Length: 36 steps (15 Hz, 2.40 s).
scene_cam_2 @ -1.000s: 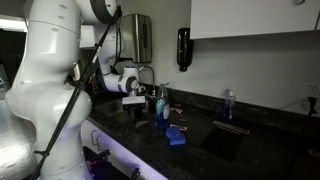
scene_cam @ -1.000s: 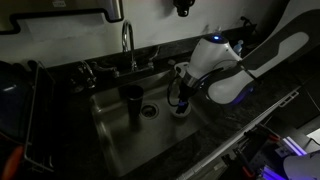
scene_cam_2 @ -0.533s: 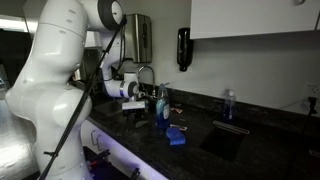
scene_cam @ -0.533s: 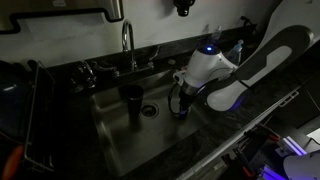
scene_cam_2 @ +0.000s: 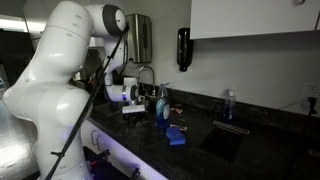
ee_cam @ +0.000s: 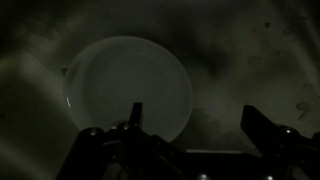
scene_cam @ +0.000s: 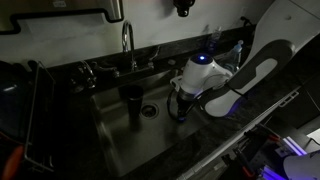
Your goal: Take the white bowl out of the sink
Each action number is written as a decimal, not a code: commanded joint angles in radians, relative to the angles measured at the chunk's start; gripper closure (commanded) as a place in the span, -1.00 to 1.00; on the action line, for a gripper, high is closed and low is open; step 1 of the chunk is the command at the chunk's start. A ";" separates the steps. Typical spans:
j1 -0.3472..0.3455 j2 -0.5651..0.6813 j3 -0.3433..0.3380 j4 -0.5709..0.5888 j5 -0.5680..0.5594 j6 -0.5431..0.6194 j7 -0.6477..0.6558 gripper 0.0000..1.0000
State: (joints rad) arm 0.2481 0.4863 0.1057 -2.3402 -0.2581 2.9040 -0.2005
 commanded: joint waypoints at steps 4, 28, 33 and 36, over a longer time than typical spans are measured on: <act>0.070 0.065 -0.055 0.044 -0.069 0.032 0.054 -1.00; 0.056 -0.054 -0.116 0.188 -0.128 0.034 0.018 0.96; 0.048 -0.090 -0.163 0.235 -0.193 0.019 0.022 0.96; 0.053 -0.107 -0.254 0.221 -0.217 0.019 0.029 0.96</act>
State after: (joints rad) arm 0.3094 0.4078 -0.0850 -2.1089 -0.4306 2.9421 -0.1708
